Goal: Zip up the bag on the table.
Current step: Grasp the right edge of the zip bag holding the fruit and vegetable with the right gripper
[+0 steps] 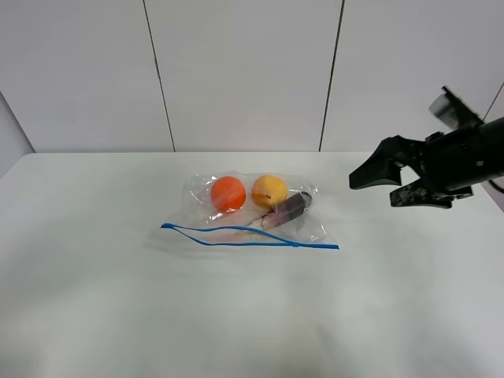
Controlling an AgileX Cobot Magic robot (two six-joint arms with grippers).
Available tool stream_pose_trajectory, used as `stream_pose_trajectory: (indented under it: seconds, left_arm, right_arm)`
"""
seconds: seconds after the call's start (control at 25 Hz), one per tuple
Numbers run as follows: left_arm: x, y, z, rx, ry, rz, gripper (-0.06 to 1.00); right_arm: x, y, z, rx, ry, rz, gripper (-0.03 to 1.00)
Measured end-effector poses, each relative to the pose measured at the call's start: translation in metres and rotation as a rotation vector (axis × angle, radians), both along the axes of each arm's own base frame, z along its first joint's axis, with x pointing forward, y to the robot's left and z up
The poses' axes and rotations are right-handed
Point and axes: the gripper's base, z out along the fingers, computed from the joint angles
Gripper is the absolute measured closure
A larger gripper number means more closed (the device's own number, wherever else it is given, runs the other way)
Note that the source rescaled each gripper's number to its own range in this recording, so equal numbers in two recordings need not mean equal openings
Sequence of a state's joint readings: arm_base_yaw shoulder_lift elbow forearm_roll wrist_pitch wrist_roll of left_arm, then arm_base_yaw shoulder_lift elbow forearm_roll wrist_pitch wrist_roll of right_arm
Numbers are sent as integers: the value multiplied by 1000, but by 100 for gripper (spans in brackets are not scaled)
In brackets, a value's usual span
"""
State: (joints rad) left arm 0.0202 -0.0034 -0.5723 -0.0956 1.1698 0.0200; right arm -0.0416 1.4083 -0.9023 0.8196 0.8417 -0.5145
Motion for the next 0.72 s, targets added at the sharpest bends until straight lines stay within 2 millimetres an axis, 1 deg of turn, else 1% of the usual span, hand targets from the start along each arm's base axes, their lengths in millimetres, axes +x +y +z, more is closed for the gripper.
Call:
stream_pose_trajectory:
  seconds: [0.16, 0.24, 0.32, 0.48, 0.56, 0.72]
  left_arm:
    - [0, 0, 0, 0, 0, 0, -6]
    - [0, 0, 0, 0, 0, 0, -6]
    - [0, 0, 0, 0, 0, 0, -6]
    - [0, 0, 0, 0, 0, 0, -6]
    - [0, 0, 0, 0, 0, 0, -6]
    - [0, 0, 0, 0, 0, 0, -6]
  right_arm:
    - [23, 5, -39, 77, 79, 45, -3]
    - [28, 6, -54, 132, 115, 78, -3]
    - [33, 1, -68, 199, 151, 87, -3]
    - [36, -20, -87, 282, 208, 89, -3]
    - [35, -26, -97, 301, 248, 97, -3]
    - [37, -28, -113, 314, 284, 109, -3]
